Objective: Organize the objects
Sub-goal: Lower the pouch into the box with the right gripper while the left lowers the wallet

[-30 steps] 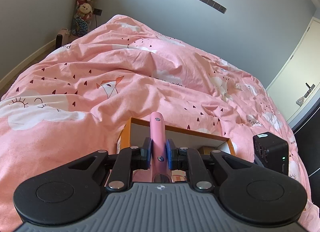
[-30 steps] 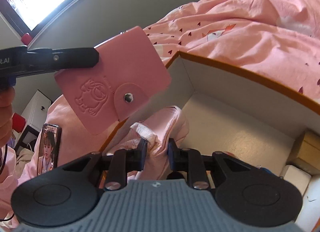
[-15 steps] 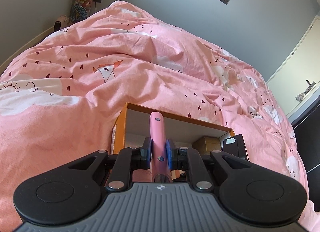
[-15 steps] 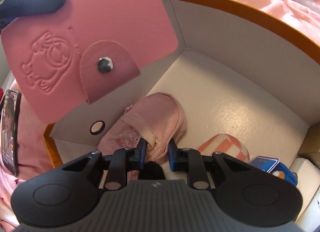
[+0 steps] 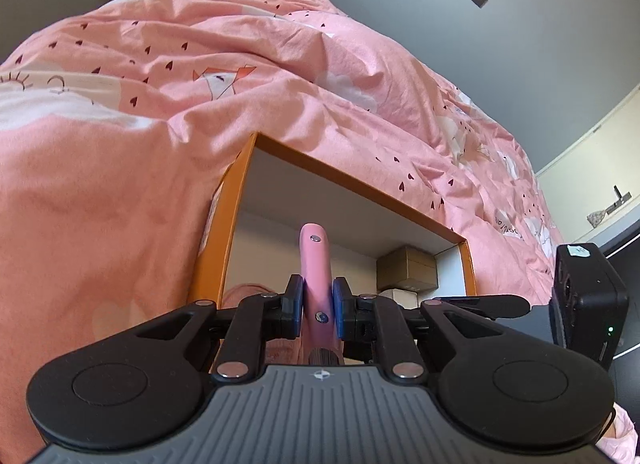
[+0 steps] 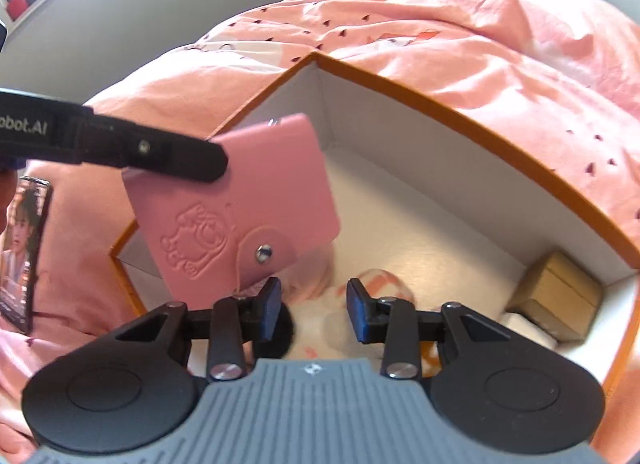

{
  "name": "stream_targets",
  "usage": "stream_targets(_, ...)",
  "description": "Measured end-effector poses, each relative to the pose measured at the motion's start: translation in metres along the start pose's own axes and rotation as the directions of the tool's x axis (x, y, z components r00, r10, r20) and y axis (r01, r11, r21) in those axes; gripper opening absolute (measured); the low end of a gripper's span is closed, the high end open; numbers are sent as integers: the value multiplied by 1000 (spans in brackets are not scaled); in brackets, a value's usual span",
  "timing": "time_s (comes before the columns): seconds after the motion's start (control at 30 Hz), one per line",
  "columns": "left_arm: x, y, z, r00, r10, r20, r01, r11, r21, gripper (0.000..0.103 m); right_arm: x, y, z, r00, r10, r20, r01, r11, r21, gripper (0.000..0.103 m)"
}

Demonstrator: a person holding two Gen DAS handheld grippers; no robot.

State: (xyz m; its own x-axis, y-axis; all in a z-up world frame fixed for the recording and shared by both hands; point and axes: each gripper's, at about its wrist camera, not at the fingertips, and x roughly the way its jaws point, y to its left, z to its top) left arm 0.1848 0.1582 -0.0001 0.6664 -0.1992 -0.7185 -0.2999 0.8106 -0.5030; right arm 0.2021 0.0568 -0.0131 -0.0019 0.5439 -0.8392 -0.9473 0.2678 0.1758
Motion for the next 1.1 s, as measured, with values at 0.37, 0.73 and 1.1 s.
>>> stream_targets(0.37, 14, 8, -26, 993, 112, -45, -113, 993, -19, 18, -3, -17, -18, 1000, 15, 14, -16, 997, 70, 29)
stream_targets(0.73, -2, -18, -27, 969, 247, 5, -244, 956, 163, 20, 8, -14, -12, 998, 52, 22, -54, 992, 112, 29)
stream_targets(1.1, -20, -9, -17, 972, 227, 55, -232, 963, 138, 20, 23, -23, 10, 996, 77, 46, -84, 980, 181, 34)
